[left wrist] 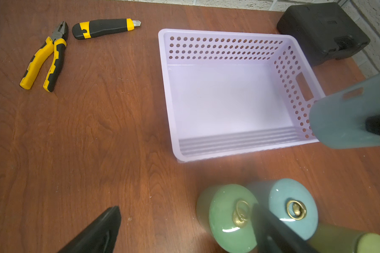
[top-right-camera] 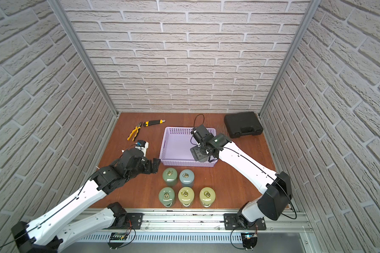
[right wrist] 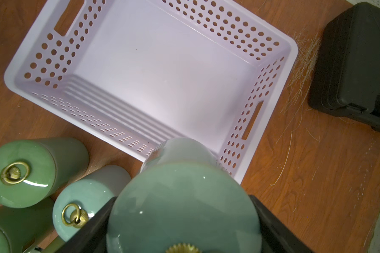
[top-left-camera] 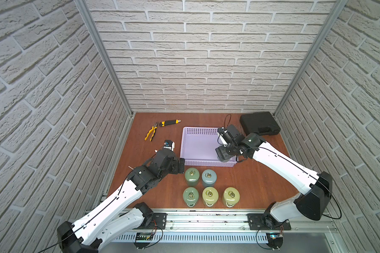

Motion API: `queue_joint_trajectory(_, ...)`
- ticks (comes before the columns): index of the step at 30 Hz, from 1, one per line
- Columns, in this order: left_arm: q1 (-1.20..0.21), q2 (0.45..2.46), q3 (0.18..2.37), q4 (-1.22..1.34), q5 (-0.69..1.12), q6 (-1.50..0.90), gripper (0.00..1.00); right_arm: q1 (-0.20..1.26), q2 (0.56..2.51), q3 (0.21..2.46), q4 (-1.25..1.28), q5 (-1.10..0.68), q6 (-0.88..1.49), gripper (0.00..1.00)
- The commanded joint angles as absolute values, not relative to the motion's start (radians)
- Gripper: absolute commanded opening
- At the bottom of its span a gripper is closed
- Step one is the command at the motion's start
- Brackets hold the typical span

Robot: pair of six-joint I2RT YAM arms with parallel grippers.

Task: Take the tea canister out of the basket
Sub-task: Place the tea canister at the center of the board.

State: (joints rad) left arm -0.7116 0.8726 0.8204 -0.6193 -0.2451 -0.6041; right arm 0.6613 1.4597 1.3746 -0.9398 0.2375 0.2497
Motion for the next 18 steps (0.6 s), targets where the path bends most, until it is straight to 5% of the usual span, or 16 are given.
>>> queue_joint_trajectory(1, -0.705, 0.869, 0.802, -0.589, -0.25, -0.627, 0.98, 0.683, 1.378, 1.356, -0.882, 0.287, 0.301, 0.49)
queue_joint_trajectory(18, -0.705, 0.86, 0.795, -0.595, -0.258, -0.638, 0.98, 0.755, 1.249, 1.206, -0.903, 0.324, 0.415, 0.48)
